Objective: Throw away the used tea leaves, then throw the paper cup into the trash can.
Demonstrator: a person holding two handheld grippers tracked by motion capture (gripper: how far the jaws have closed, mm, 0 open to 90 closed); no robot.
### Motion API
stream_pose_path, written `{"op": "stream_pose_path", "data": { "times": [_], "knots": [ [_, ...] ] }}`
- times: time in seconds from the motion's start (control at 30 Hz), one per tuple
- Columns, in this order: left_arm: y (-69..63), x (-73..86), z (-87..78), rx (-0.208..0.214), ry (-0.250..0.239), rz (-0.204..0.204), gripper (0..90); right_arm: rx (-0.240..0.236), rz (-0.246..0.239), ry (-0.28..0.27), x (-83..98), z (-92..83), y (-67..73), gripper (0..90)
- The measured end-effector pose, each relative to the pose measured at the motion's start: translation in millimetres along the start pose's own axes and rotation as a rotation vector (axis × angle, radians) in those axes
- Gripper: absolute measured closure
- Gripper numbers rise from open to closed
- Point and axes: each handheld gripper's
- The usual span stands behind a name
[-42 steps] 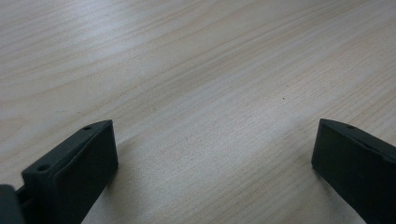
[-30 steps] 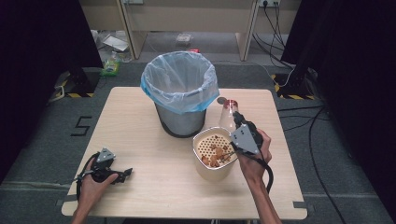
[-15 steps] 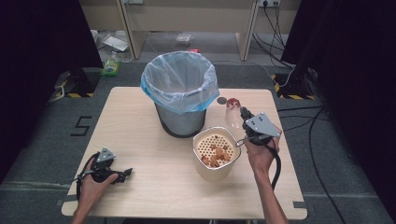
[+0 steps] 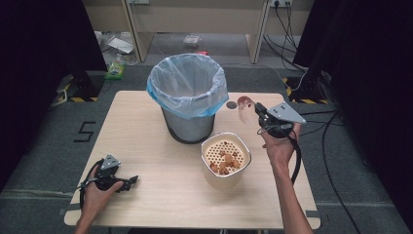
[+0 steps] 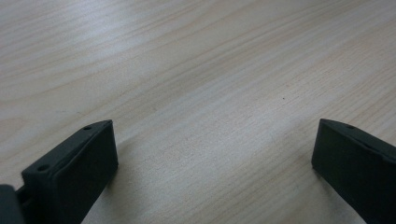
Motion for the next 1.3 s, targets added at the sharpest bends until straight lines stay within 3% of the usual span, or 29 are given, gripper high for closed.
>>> {"op": "stream_pose_path", "data": {
  "times": [0.43, 0.73, 1.0, 1.3],
  "knots": [
    [0.0, 0.0, 0.0, 0.000, 0.000, 0.000, 0.0, 0.009, 0.017, -0.018, -33.2, 7.3, -13.4, 87.4],
    [0.0, 0.0, 0.0, 0.000, -0.001, 0.000, 0.0, 0.014, 0.013, -0.045, -71.3, 10.1, -19.4, 87.5],
    [0.0, 0.1, 0.1, 0.000, -0.002, 0.000, 0.0, 0.001, 0.000, -0.077, -104.8, 17.3, -8.6, 87.4],
    [0.0, 0.1, 0.1, 0.000, -0.002, 0.000, 0.0, -0.053, -0.037, -0.090, -132.0, 36.3, 25.4, 87.4]
  ]
}}
Point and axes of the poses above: each handheld gripper's, and its own axes: z roughly forward along the jaws, x roughly out of its underside, y roughly to its left, and after that the axes turned 12 degrees about x, right-handed
